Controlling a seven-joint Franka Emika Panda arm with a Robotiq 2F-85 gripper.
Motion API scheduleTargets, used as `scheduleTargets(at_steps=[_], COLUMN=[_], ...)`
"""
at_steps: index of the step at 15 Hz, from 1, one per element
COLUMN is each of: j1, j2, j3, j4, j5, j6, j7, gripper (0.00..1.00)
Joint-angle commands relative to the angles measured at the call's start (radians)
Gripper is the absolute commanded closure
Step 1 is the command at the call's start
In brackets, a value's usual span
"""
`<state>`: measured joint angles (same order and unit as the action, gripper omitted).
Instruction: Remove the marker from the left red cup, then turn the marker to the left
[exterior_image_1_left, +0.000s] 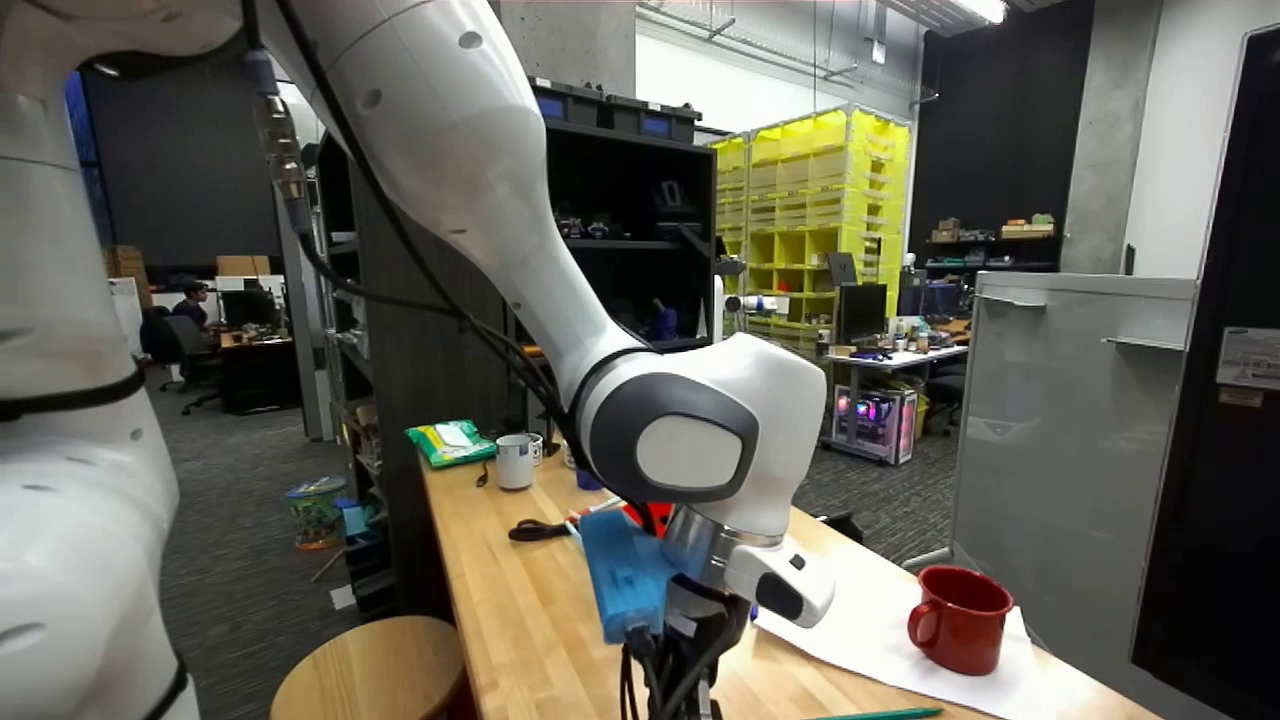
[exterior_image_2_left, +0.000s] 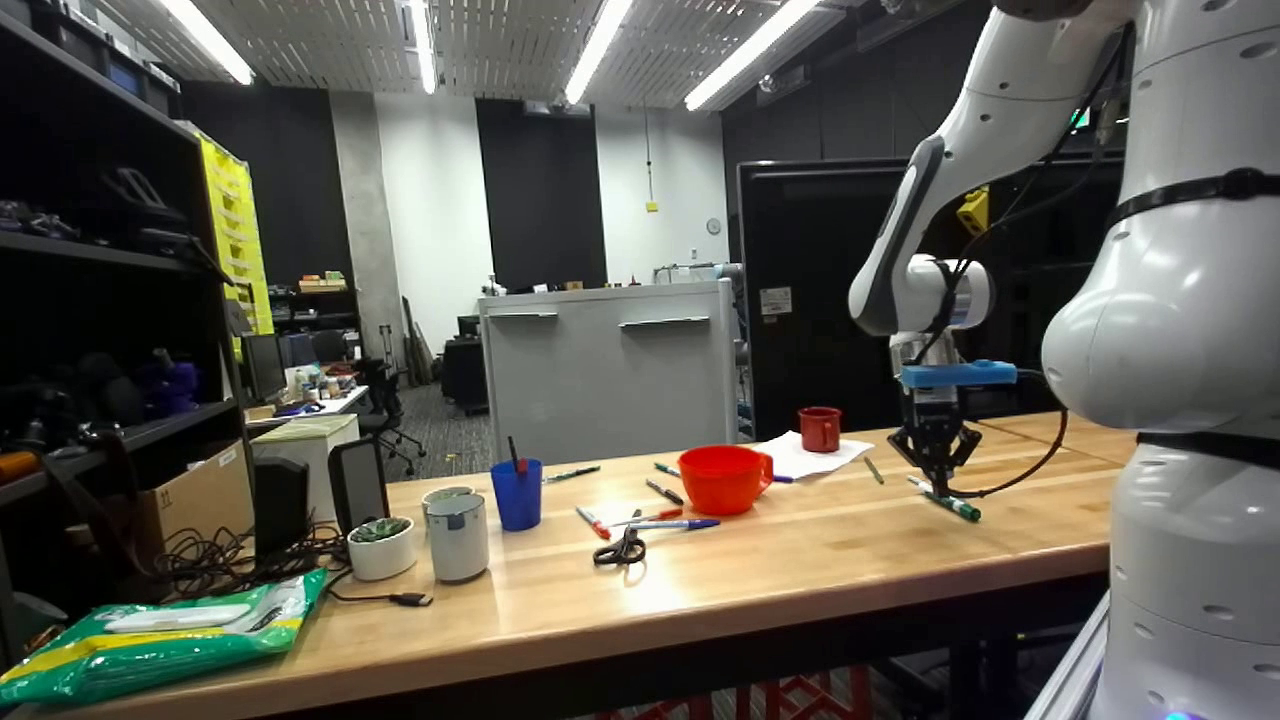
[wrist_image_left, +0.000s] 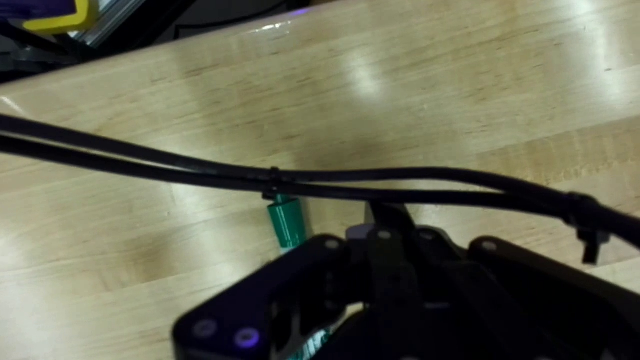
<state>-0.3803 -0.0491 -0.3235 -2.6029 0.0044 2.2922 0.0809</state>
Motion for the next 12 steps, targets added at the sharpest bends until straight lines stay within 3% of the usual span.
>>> scheduleTargets(at_steps=[1, 12], j1=[0.010, -0.009], j2=[0.049, 0.139], j3=[-0.013, -0.045], j4=[0.011, 0.037], j5=[0.050, 0.096], j6=[0.029, 0.059], j7=[-0.027, -0.065], gripper=[1.00, 1.00])
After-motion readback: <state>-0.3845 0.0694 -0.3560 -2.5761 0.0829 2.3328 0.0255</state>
